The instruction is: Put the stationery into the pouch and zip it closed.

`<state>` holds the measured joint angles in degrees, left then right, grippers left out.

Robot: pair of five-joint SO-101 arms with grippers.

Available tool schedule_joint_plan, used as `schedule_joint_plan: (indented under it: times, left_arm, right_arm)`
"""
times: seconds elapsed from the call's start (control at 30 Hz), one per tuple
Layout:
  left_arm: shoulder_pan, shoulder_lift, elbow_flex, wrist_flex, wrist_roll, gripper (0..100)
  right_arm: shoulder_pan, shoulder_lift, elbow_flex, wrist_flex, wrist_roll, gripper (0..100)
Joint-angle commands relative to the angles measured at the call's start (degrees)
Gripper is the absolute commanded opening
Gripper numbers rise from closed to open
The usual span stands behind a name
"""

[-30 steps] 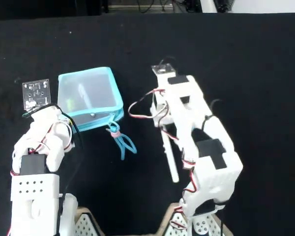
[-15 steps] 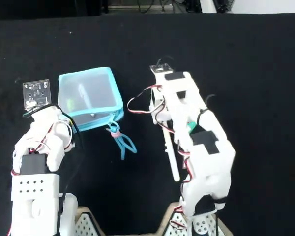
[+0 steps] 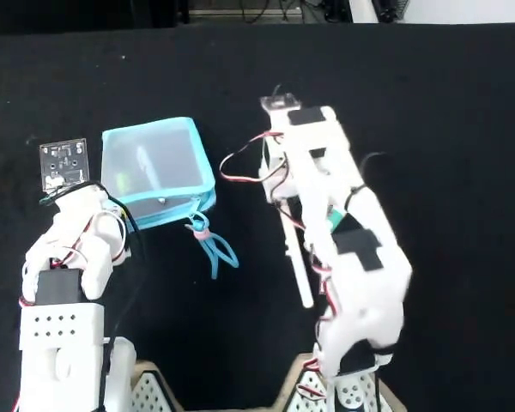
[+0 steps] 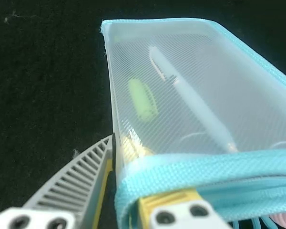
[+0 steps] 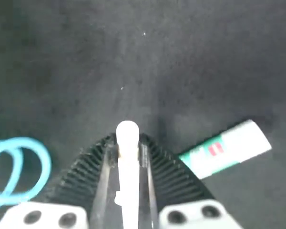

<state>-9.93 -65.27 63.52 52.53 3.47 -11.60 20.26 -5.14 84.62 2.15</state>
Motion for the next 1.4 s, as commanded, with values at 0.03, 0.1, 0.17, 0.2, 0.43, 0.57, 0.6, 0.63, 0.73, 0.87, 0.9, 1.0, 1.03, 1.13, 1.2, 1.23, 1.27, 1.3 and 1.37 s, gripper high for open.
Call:
schedule_joint_plan:
  times: [0.03, 0.1, 0.17, 0.2, 0.43, 0.57, 0.6, 0.63, 0.73, 0.87, 0.9, 1.0, 1.03, 1.13, 1.2, 1.23, 1.27, 1.3, 1.37]
  left_arm:
    - [-0.6, 0.5, -0.4, -0.7, -0.5, 3]
    - [-0.6, 0.5, -0.5, -0.7, -0.5, 3]
    - [-0.6, 0.5, -0.6, -0.7, -0.5, 3]
    - [-0.6, 0.5, -0.7, -0.7, -0.5, 3]
    - [-0.6, 0.5, -0.7, -0.7, -0.5, 3]
    - [-0.6, 0.5, -0.7, -0.7, -0.5, 3]
    - [-0.6, 0.5, -0.7, -0.7, -0.5, 3]
    - [-0.6, 0.5, -0.6, -0.7, -0.5, 3]
    - [-0.6, 0.5, -0.5, -0.7, -0.5, 3]
    - [-0.6, 0.5, -0.4, -0.7, -0.5, 3]
    - [-0.6, 0.5, -0.4, -0.8, -0.5, 3]
    - [-0.6, 0.5, -0.4, -0.8, -0.5, 3]
    - [-0.6, 0.5, -0.4, -0.8, -0.5, 3]
    - [-0.6, 0.5, -0.2, -1.7, -0.5, 3]
    - [-0.6, 0.5, 0.5, -2.4, -0.6, 3]
    - [-0.6, 0.5, 0.7, -2.7, -0.6, 3]
    - [-0.6, 0.5, 0.7, -2.7, -0.6, 3]
    - [-0.6, 0.5, 0.7, -2.7, -0.6, 3]
    - [-0.6, 0.5, 0.7, -2.6, -0.6, 3]
  right_arm:
    - [-0.8, -18.2, 4.9, 2.5, 0.6, 1.0]
    - [-0.8, -26.0, 9.5, 2.2, 0.6, 1.0]
    - [-0.9, -34.2, 14.7, 0.6, 0.6, 1.0]
    - [-0.9, -38.5, 17.5, -0.5, 0.6, 1.0]
    - [-1.0, -66.3, 35.5, -12.4, 0.0, 1.1]
    - [-5.1, -79.3, 44.4, -20.0, 0.0, 1.1]
    - [-6.8, -82.3, 46.5, -21.8, 0.0, 1.1]
    - [-8.5, -85.3, 48.2, -23.5, 0.0, 1.1]
    - [-13.1, -93.8, 52.8, -27.1, 0.0, 1.1]
    - [-19.2, -103.8, 56.1, -29.8, 0.4, 1.1]
    - [-20.7, -105.8, 56.8, -30.7, 0.5, 1.1]
    - [-25.0, -111.3, 59.8, -35.6, 0.5, 1.1]
    - [-26.5, -112.7, 61.1, -38.0, 0.5, 1.1]
    - [-31.4, -116.6, 65.8, -46.1, 0.5, 1.1]
    - [-34.8, -118.5, 69.1, -50.8, 0.5, 1.1]
    - [-36.3, -119.2, 70.8, -53.1, 0.5, 1.1]
    - [-37.5, -119.6, 72.7, -55.4, 0.6, 1.1]
    - [-38.2, -120.0, 74.9, -57.8, 0.6, 1.1]
    - [-38.3, -120.4, 79.3, -63.5, 2.5, 1.1]
